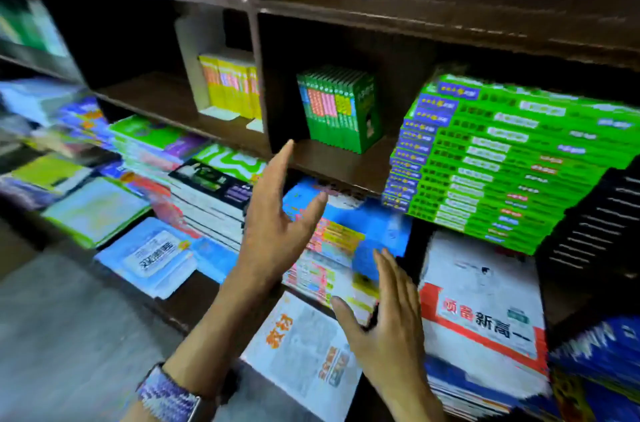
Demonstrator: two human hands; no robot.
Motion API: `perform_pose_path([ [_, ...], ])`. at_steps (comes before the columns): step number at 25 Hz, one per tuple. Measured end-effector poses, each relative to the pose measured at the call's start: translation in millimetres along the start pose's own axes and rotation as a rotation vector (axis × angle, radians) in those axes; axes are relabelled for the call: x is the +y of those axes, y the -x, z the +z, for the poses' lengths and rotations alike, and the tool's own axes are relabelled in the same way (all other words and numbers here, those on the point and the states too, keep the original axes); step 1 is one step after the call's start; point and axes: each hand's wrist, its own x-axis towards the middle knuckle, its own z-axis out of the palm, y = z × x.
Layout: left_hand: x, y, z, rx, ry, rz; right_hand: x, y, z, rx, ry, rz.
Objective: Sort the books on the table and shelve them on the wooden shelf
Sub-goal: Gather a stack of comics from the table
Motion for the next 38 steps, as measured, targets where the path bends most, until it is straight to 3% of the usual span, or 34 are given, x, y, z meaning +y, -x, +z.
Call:
perform_pose_path([
  [5, -89.0, 53.5, -106.9, 0.119, -0.157, -0.258, -52.4, 46.4, 86.9, -0.33, -0.033, 0.052],
  [10, -175.8, 97.9, -240.2, 0.203, -0.265, -0.435, -140.9, 87.9, 192.0, -0.588, 0.041, -0.02],
  [19, -267.0, 194.6, -447.3, 0.301, -0.675, -0.719, -306.7, 150.7, 332.6, -0.839, 0.141, -0.435],
  [23, -280.5, 256.1, -496.7, 0.349, -0.875, -0.942, -345.1, 171.1, 378.9, -1.065, 0.114, -0.618],
  [29, -276.3, 322.2, -544.6, 0.434, -0.989, -1.237, -397.6, 195.2, 436.6, -1.221, 0.044, -0.871],
  [33, -261.6, 358.2, -561.3, 0.655, -1.047, -1.427, -433.4, 208.3, 475.1, -1.353, -0.062, -1.068],
  [38, -247.2, 391.9, -558.6, 0.829, -0.941, -1.596, -464.4, 220.1, 500.9, -1.455, -0.114, -1.194],
])
